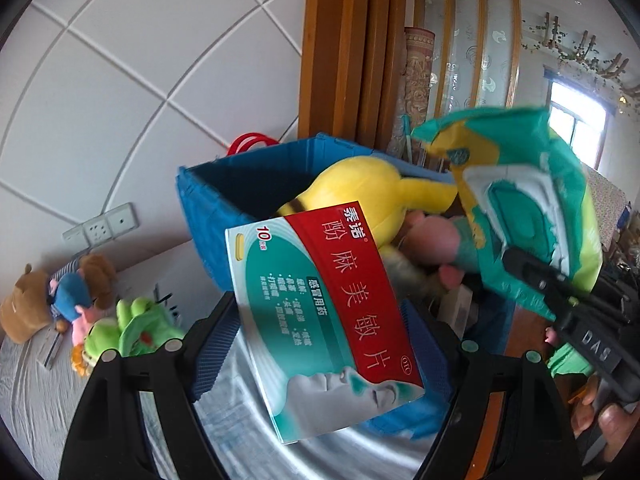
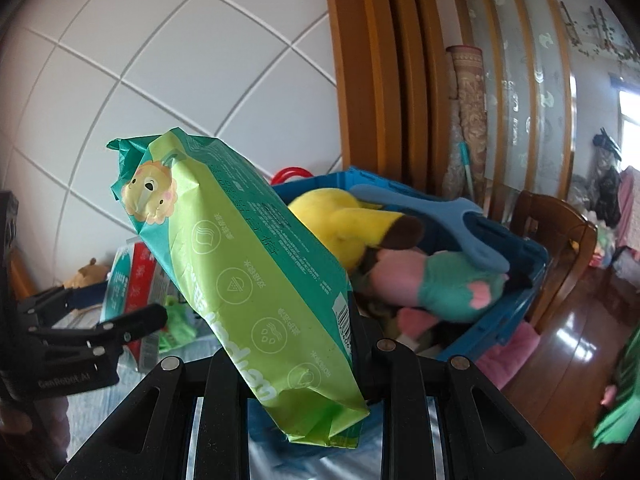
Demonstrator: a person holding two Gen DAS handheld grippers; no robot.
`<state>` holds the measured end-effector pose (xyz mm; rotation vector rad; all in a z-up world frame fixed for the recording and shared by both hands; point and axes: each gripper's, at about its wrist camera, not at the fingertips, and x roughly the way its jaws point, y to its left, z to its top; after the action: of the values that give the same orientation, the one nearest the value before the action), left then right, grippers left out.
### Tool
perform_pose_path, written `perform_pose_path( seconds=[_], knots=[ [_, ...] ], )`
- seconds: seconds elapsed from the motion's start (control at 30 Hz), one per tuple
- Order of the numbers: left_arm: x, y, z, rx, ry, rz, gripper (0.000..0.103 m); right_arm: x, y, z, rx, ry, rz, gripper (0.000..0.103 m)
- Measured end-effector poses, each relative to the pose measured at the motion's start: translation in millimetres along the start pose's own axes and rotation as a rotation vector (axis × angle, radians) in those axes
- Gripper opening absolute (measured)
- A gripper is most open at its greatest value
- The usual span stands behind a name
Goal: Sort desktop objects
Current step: 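Carry the red-green box and green wipe pack with both tools over the blue crate, then open both tools to drop the box and wipe pack into the crate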
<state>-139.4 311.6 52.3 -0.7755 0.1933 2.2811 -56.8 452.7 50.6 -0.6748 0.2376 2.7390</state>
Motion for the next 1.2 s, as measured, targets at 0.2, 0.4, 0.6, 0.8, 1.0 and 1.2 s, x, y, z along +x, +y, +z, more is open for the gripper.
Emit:
perform_pose_path(
  seconds=[0.2,0.4,0.6,0.8,1.0,1.2],
  knots=[
    [50.2,-59.8,33.9,0.006,0.019,0.008,0.081,45.6,-64.5,12.7,-0.012,0.082,0.061,0.024],
    [96.7,-95.4,30.9,0.032,0.111,0.034,0.081,82.7,-97.9,-2.5,0.010,0.178,0.116,0.024],
    [110.2,-102.8,22.4,0.025,0.154,0.069,0.087,91.0,-112.7,-7.6,0.010,0.205,0.127,0.036],
    [100.2,-92.6,17.9,0.012,0.139,0.102,0.101,86.5,-113.8,-12.2,0.008,0.216,0.134,0.054],
    [83.7,-80.8,15.7,-0.016,0.116,0.116,0.101,72.7,-109.0,-9.8,0.001,0.199,0.115,0.082],
    [61.3,-73.9,7.4,-0.023,0.090,0.152,0.101,45.6,-110.3,-7.9,0.021,0.150,0.107,0.090]
  ],
)
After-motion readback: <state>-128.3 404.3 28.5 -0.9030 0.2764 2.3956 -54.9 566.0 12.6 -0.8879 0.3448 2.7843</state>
